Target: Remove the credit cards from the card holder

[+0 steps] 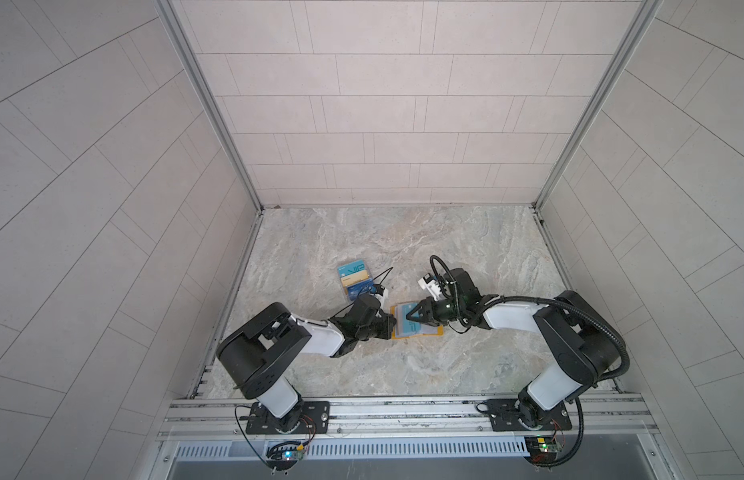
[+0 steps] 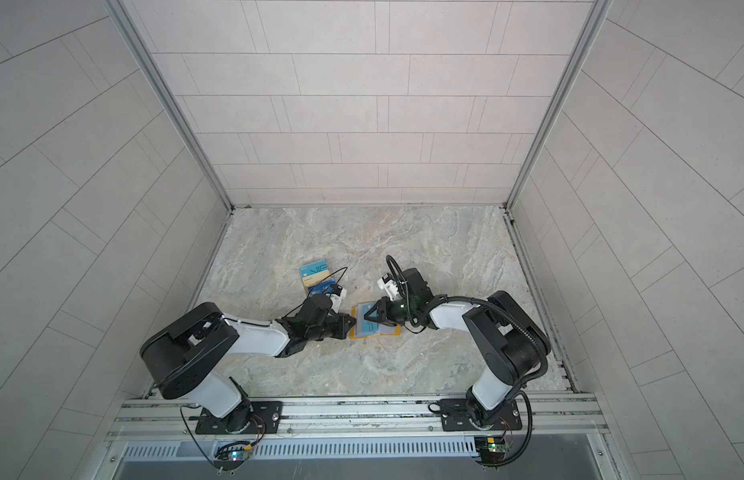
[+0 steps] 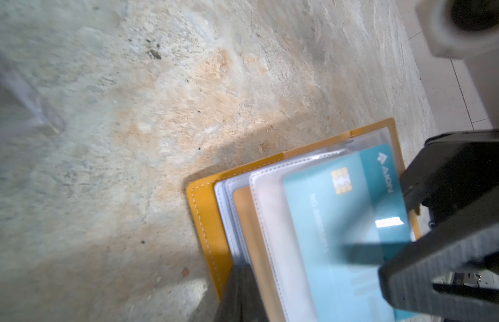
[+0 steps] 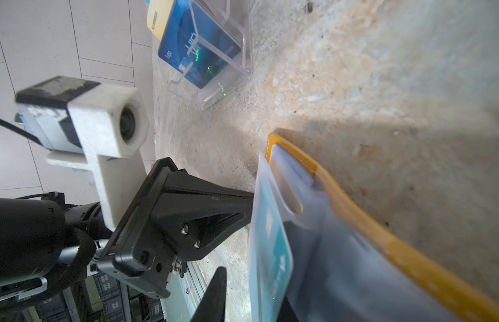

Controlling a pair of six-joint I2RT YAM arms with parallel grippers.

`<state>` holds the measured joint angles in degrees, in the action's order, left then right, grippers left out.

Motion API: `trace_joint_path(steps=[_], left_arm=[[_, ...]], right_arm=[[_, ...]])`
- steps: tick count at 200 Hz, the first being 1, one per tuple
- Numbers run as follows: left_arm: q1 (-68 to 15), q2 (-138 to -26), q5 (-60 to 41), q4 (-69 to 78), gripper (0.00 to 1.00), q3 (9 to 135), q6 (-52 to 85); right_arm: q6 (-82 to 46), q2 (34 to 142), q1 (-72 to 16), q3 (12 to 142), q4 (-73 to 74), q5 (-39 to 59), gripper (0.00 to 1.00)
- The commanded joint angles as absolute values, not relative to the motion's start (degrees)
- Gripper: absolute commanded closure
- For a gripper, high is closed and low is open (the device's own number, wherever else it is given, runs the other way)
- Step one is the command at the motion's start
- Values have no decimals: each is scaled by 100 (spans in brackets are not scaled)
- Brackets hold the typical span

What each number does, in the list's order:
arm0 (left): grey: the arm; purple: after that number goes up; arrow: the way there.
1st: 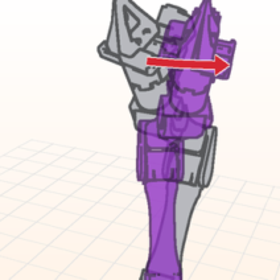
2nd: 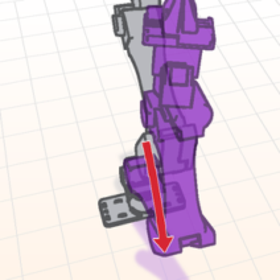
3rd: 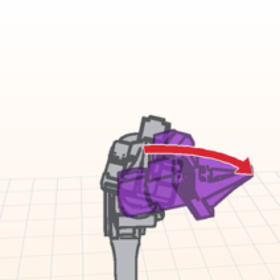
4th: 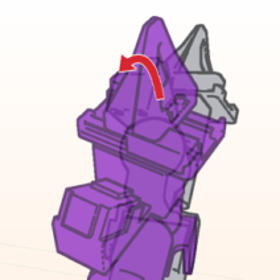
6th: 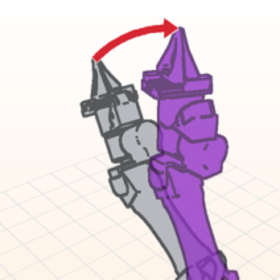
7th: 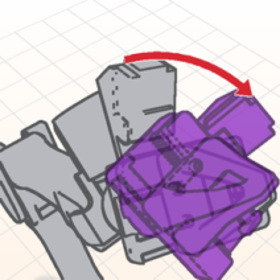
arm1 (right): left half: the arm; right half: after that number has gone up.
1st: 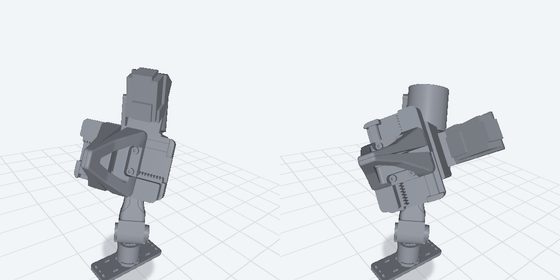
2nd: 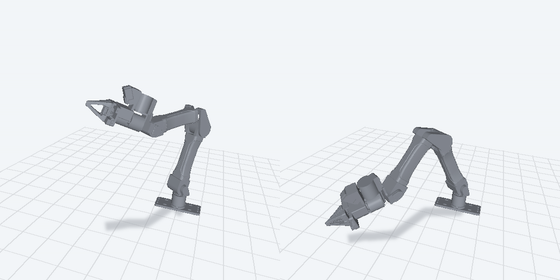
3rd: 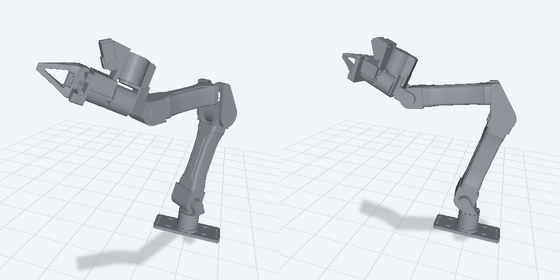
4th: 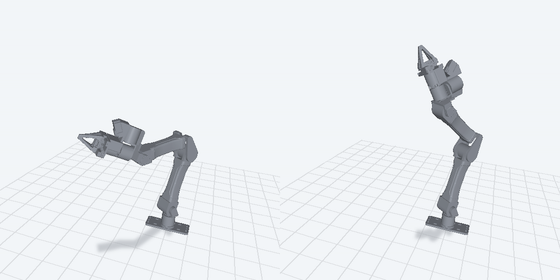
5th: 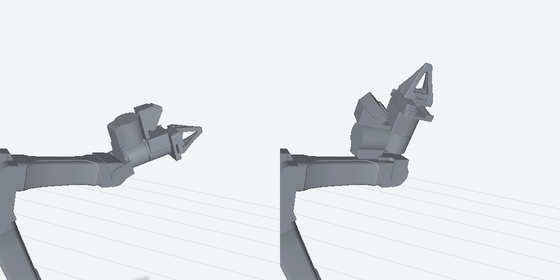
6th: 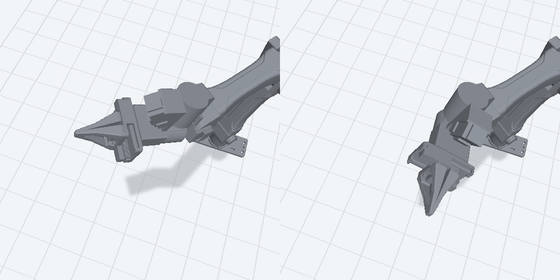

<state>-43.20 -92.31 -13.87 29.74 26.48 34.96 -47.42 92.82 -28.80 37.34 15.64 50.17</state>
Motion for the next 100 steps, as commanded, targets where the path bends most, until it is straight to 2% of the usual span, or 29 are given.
trace_joint_path(steps=[1, 45, 100], left_arm=[[-4368, -9370, -1301, 2162, 100, 2584, 3419], [-4364, -9361, -1301, 2151, 100, 2593, 3410], [-4363, -9301, -1310, 2162, 100, 2558, 3428]], right_arm=[[-4773, 9049, -2822, 3710, 1682, 5150, 76], [-4523, 8932, -2740, 3699, 1284, 4975, 79], [-4234, 8834, -2725, 3752, 768, 4700, 87]])
